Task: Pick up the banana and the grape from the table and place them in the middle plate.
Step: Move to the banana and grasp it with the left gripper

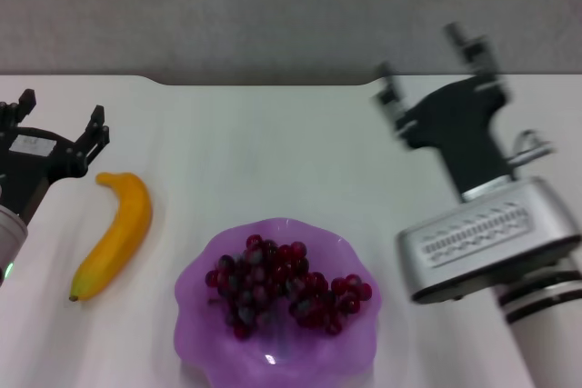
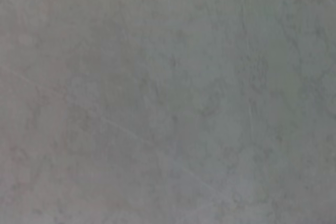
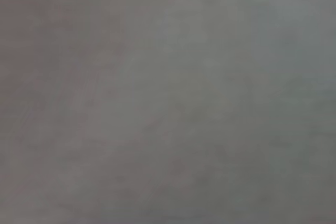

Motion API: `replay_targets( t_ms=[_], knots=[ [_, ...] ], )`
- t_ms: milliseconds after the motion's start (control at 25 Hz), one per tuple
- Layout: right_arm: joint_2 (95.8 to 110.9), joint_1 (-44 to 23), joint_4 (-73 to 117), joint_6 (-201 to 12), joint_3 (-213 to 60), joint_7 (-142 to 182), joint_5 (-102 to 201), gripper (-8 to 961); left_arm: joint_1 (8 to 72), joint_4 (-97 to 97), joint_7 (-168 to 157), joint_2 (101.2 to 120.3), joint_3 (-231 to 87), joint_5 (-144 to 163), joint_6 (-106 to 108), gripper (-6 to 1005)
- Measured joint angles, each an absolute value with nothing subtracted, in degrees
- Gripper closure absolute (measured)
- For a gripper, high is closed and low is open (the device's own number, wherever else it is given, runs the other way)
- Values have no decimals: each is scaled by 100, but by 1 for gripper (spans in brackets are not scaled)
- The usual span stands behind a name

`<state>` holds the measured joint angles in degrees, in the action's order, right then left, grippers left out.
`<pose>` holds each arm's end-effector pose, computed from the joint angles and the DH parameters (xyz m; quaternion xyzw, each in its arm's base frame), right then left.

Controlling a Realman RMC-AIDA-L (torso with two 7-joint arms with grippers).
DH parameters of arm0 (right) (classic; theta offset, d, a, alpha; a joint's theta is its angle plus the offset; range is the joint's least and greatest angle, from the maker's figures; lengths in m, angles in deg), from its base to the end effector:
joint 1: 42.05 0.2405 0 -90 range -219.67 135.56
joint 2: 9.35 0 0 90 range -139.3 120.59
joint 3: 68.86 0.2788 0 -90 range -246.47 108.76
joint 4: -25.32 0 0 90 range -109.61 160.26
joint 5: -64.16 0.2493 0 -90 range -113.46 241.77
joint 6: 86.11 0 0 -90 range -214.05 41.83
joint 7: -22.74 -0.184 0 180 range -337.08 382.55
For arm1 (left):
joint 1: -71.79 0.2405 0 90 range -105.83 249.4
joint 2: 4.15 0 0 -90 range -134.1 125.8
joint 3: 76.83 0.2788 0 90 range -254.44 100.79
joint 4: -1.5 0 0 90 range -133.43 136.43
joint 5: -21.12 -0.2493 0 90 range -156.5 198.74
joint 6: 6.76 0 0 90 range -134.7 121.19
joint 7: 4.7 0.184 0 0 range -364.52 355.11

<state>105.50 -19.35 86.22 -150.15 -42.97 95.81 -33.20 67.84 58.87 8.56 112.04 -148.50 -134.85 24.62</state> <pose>0.1686 0.3718 -0.1150 -0.7246 -0.0294 0.1741 0.6662 -0.3158 0.4047 -0.0234 -0.7244 -0.1892 -0.2068 0.6298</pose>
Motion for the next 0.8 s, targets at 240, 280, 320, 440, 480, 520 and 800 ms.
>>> replay_targets(
  t_ms=[240,280,320,440,480,520,800],
  knots=[
    [10550,-2145,8283,-16401,-4265,9213,-3189,204,6756,5856,827,11199,-14844,-13467,2462,119],
    [10549,-2176,8221,-16562,-4260,9038,-3179,244,6753,5852,825,11198,-14841,-13464,2462,119],
    [10546,-2203,8141,-16721,-4254,8859,-3168,285,6752,5849,822,11198,-14839,-13462,2462,119],
    [10547,-2290,7785,-17149,-4258,8201,-3159,406,6744,5845,818,11203,-14837,-13462,2462,118],
    [10549,-2325,7717,-17217,-4254,8046,-3157,446,6741,5844,815,11204,-14837,-13462,2462,118],
    [10548,-2372,7632,-17304,-4245,7848,-3146,489,6738,5841,805,11204,-14836,-13461,2462,118],
    [10519,-2635,6805,-17516,-4179,5827,-2950,777,6615,5687,493,11200,-14821,-13475,2462,118]
  ],
)
